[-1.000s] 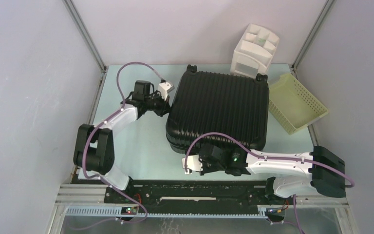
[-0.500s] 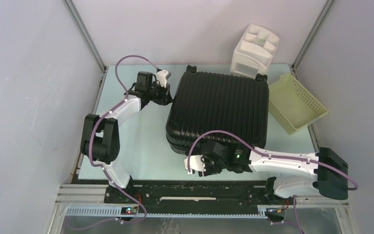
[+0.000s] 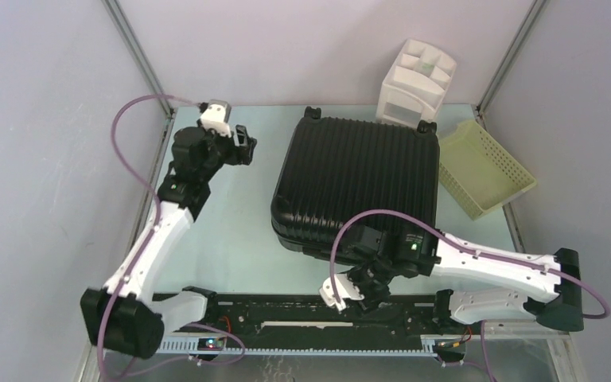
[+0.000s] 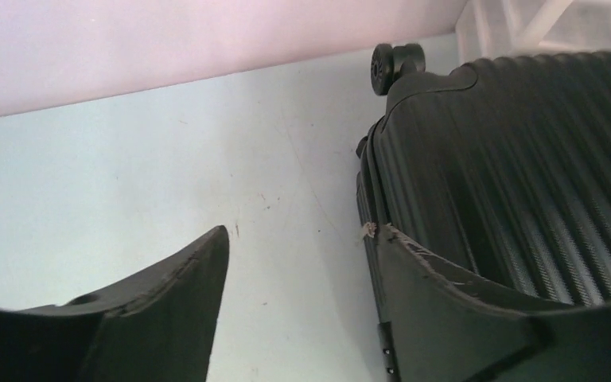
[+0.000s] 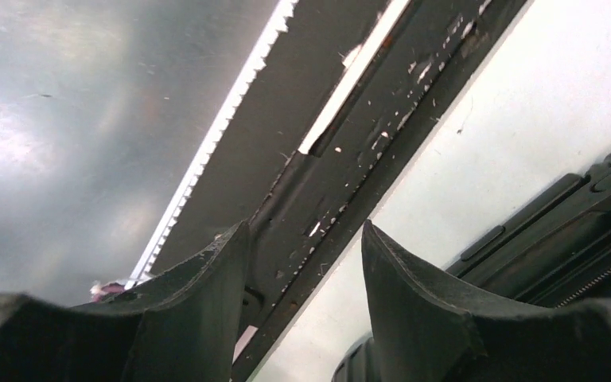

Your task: Open, take out, and arrange the luggage

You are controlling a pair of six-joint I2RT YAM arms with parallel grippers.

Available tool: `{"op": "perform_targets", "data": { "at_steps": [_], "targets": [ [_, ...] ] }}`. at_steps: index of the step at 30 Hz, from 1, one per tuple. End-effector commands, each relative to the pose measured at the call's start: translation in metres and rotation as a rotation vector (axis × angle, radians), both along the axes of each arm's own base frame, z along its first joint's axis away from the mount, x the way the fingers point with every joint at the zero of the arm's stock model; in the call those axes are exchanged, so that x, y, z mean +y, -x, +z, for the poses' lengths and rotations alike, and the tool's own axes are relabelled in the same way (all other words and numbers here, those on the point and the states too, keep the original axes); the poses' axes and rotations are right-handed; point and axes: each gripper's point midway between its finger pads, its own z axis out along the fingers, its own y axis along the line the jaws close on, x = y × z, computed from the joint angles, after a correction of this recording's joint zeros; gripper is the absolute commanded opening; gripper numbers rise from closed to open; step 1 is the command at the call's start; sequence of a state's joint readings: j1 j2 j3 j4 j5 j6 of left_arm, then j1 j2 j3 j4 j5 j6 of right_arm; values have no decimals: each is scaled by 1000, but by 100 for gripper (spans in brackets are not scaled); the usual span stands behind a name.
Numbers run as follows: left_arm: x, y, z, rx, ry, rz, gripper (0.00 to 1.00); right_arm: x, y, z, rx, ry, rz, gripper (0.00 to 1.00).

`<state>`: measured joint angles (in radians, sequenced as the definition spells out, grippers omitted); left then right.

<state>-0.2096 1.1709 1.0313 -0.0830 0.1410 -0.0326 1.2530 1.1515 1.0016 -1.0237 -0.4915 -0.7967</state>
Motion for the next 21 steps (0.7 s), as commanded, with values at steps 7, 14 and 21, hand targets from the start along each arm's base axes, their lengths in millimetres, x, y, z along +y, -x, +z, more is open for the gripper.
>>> {"op": "perform_targets", "data": {
  "at_steps": [7, 14, 21],
  "targets": [
    [33, 72, 30, -92, 202, 137, 91, -23, 14, 92, 52, -132, 78, 62],
    [16, 106, 19, -12, 334, 62, 96, -22, -51, 169, -77, -354, -245, 64],
    [-5, 124, 6, 77, 445, -35, 96, -39, -143, 216, -55, -530, -736, 80]
  ]
}}
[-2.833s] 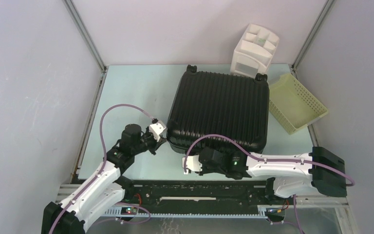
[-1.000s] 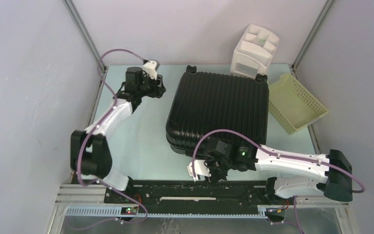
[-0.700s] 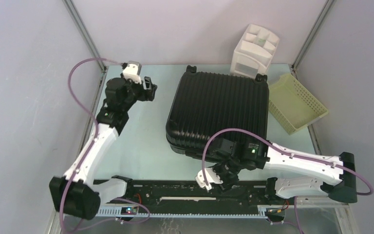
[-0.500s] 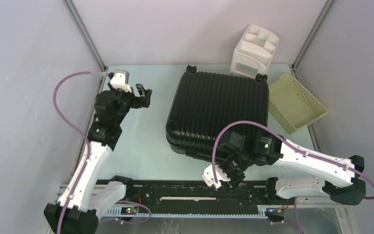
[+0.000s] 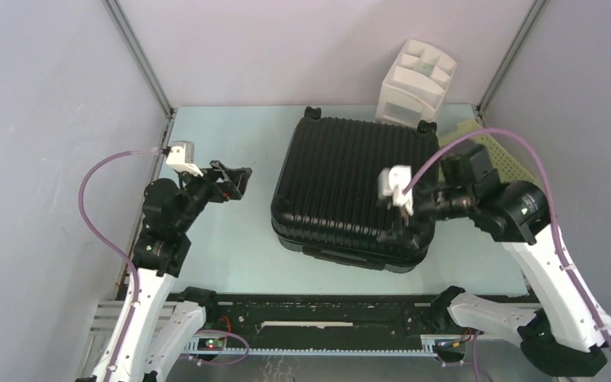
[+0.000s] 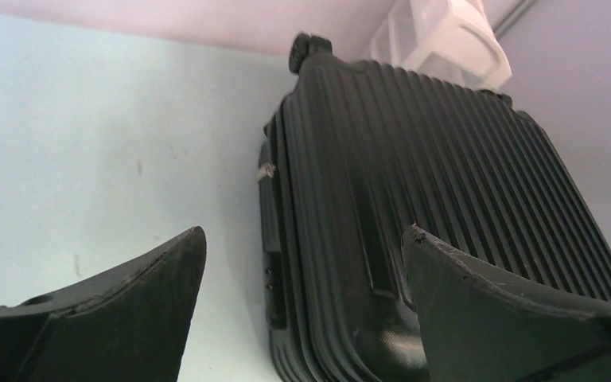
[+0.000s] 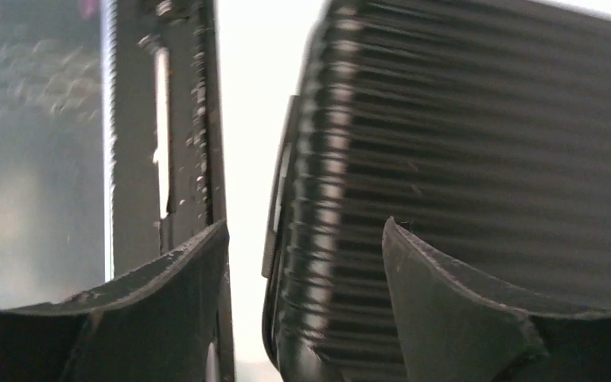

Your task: Open, take out, and arrange the luggage

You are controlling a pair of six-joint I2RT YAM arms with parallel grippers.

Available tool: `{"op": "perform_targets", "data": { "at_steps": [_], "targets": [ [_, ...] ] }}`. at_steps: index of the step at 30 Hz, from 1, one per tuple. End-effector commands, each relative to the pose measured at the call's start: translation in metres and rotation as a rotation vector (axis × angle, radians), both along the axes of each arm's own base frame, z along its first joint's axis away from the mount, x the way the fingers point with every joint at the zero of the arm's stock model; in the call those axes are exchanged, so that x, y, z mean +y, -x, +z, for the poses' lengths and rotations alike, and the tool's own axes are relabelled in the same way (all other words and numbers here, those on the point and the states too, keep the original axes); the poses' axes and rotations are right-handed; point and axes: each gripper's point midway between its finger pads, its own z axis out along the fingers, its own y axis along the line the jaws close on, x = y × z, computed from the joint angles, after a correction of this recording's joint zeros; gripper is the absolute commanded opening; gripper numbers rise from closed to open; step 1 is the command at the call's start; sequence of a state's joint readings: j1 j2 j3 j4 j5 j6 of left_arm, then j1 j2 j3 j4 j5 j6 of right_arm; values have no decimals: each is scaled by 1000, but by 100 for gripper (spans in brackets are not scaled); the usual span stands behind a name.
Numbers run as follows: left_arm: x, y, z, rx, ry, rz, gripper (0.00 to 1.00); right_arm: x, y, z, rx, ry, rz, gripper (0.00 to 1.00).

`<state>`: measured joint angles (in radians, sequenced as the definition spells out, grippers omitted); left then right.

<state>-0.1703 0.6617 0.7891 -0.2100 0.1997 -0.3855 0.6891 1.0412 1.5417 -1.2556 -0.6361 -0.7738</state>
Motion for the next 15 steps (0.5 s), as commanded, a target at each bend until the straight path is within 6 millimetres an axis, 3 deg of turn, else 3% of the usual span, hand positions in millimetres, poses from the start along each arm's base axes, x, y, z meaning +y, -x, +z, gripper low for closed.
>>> {"op": "perform_targets", "data": {
  "at_steps": [1, 8, 15],
  "targets": [
    [-18, 13, -17, 78, 98, -94, 96, -10, -53, 34, 114, -199, -269, 83],
    [-27, 19, -29, 97, 152, -135, 97, -58, -129, 60, 300, -473, -509, 100],
    [-21, 16, -32, 95, 206, -84, 100, -117, -196, 40, 288, -525, -845, 100]
  ]
}}
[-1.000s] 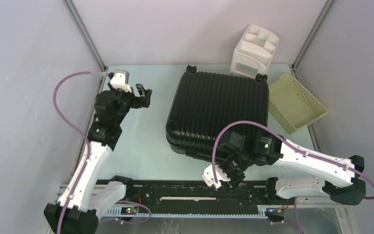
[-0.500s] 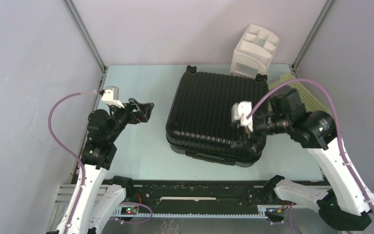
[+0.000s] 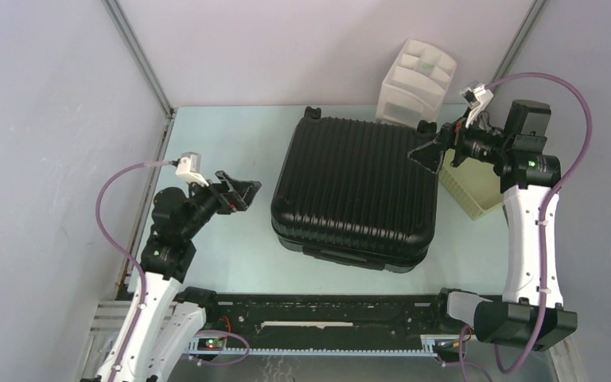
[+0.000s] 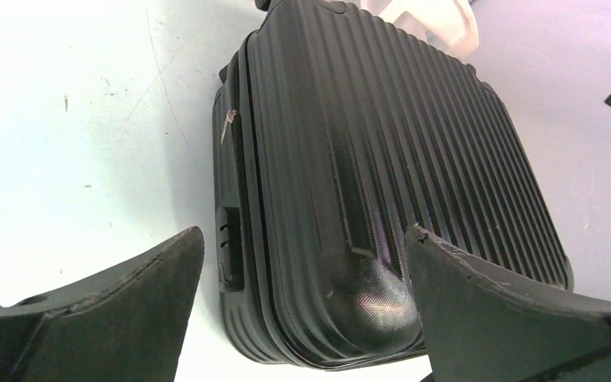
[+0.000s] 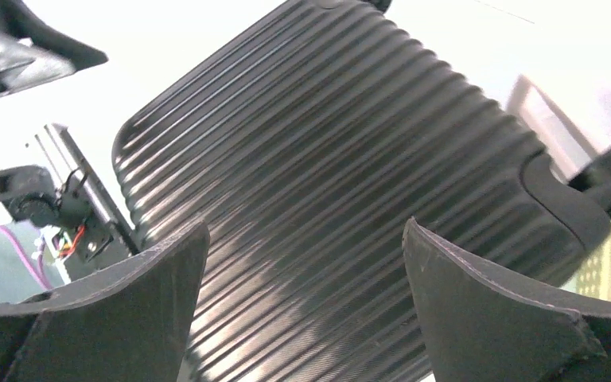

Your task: Open, take out, and arrange the luggage

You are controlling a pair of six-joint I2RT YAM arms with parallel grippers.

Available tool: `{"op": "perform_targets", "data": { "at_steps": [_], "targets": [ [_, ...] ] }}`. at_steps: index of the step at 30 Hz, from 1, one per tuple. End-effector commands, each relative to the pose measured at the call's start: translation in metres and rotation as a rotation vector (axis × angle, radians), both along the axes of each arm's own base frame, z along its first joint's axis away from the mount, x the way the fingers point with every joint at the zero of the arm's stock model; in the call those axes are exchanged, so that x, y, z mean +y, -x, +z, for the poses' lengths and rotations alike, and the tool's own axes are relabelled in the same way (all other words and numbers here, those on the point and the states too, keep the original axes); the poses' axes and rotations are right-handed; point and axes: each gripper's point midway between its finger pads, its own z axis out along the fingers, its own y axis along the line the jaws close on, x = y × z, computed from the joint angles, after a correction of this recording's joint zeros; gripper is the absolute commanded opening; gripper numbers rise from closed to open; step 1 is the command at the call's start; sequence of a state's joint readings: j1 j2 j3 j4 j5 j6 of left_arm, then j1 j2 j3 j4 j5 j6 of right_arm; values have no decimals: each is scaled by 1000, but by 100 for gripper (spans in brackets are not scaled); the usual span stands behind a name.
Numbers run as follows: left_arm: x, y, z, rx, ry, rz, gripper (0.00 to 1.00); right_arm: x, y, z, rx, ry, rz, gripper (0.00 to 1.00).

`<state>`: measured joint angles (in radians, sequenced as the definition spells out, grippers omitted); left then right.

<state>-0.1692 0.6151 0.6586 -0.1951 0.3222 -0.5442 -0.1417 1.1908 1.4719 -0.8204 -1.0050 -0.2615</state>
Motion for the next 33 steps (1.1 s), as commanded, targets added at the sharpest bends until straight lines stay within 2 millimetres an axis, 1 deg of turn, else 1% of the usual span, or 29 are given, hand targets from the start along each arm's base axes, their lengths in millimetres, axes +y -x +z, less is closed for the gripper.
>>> {"op": "perform_targets", "data": {
  "at_steps": [1, 3, 5, 8, 9, 13, 18, 21, 23, 27, 31, 33],
  "targets": [
    [2, -3, 10, -36, 72, 29, 100, -25, -32, 6, 14, -73, -161, 100],
    [-1, -4, 9, -41, 93, 15, 100, -33, -42, -1, 55, -89, -197, 100],
    [-7, -4, 8, -42, 112, -20, 100, -42, -56, -10, 102, -101, -267, 100],
    [-17, -5, 2, -18, 125, -76, 100, -56, -79, -24, 191, -141, -405, 100],
    [-20, -6, 4, -29, 128, -96, 100, -59, -86, -31, 218, -148, -442, 100],
    [-24, -11, -5, -2, 133, -114, 100, -70, -105, -52, 286, -137, -568, 100],
    [-34, -20, -22, 63, 157, -158, 100, -93, -123, -84, 369, -105, -742, 100],
    [-46, -25, -28, 89, 162, -197, 100, -99, -126, -101, 409, -93, -783, 100],
    [-55, -27, -32, 108, 153, -225, 100, -96, -125, -112, 441, -100, -771, 100],
    [-74, -26, -42, 151, 134, -283, 100, -80, -118, -130, 493, -118, -712, 100],
    [-82, -22, -54, 180, 120, -302, 100, -55, -104, -145, 542, -120, -622, 98],
    [-84, -18, -59, 188, 118, -304, 100, -40, -96, -148, 559, -122, -565, 96]
  ]
}}
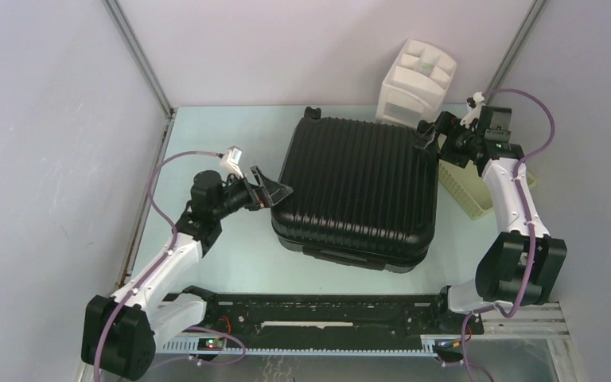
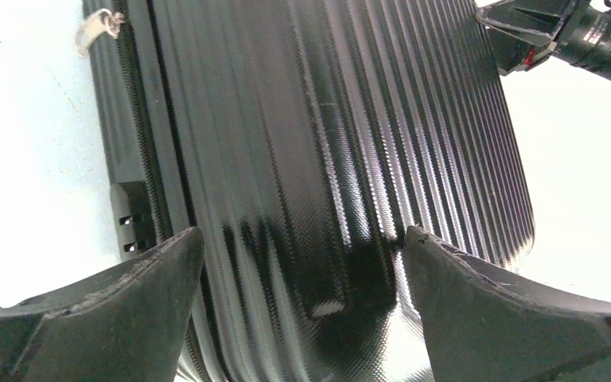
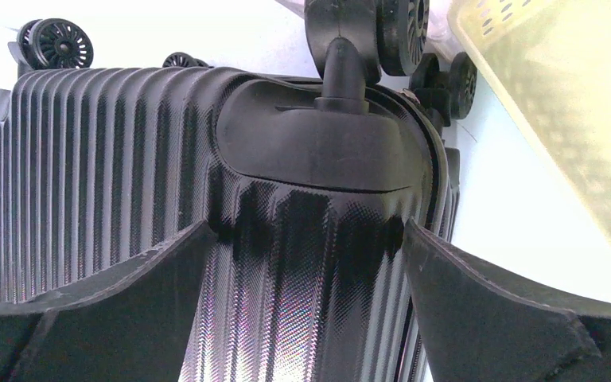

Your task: Open, take out, and arrange the luggage

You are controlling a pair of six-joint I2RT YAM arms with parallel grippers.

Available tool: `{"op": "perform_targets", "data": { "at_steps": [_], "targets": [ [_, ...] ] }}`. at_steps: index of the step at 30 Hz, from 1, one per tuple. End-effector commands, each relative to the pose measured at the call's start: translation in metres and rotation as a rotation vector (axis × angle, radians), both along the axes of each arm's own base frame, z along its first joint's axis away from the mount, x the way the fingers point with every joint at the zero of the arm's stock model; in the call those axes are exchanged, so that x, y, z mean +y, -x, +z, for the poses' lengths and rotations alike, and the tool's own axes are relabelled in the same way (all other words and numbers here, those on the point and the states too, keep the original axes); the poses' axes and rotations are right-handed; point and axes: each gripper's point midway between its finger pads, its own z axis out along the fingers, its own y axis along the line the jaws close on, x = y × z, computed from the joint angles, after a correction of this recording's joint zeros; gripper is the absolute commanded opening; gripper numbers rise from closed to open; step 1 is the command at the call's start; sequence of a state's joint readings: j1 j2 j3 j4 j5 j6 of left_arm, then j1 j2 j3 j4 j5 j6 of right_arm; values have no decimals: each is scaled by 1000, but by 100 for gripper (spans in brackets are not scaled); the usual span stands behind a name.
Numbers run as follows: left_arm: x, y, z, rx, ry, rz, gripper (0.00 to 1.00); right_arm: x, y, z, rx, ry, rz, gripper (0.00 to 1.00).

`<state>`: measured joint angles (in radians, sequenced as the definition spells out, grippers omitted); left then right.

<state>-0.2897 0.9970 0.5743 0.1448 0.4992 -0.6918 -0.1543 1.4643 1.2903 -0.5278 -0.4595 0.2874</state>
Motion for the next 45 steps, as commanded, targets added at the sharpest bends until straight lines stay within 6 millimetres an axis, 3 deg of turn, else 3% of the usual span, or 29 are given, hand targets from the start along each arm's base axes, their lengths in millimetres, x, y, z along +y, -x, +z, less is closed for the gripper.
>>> {"op": "perform_targets", "data": {
  "at_steps": [1, 5, 11, 14, 18, 22, 26, 31, 34, 37, 40, 42, 45],
  "targets": [
    [-10, 7, 6, -30, 2, -36, 100, 42, 19, -7, 20, -59, 135, 96],
    [-6, 17, -4, 3, -7, -30, 99, 77, 31, -2, 10, -85, 256, 93],
    [18, 41, -15, 38, -48, 69, 95, 156, 60, -4, 31, -101, 499, 90],
    [29, 53, -21, 59, -49, 122, 86, 189, 68, -7, 64, -94, 600, 89],
    [41, 65, -27, 92, -33, 187, 71, 235, 63, 6, 56, -73, 735, 87],
    [53, 76, -29, 105, -23, 246, 70, 277, 49, 17, 20, -47, 822, 87],
    [61, 85, -28, 104, -17, 281, 69, 299, 37, 26, -16, -38, 861, 87],
    [55, 87, -30, 120, 15, 252, 62, 291, 22, 41, -80, 19, 862, 88],
    [44, 86, -27, 122, 53, 203, 54, 266, 17, 65, -176, 84, 847, 92],
    [32, 86, -19, 108, 80, 139, 51, 229, 14, 96, -262, 123, 791, 95],
    [18, 88, -13, 96, 90, 77, 51, 187, 20, 125, -355, 163, 730, 98],
    [10, 89, -11, 92, 94, 42, 50, 167, 30, 130, -396, 188, 721, 99],
    [-5, 90, -3, 82, 102, -6, 50, 158, 70, 127, -462, 181, 870, 100]
  ]
}}
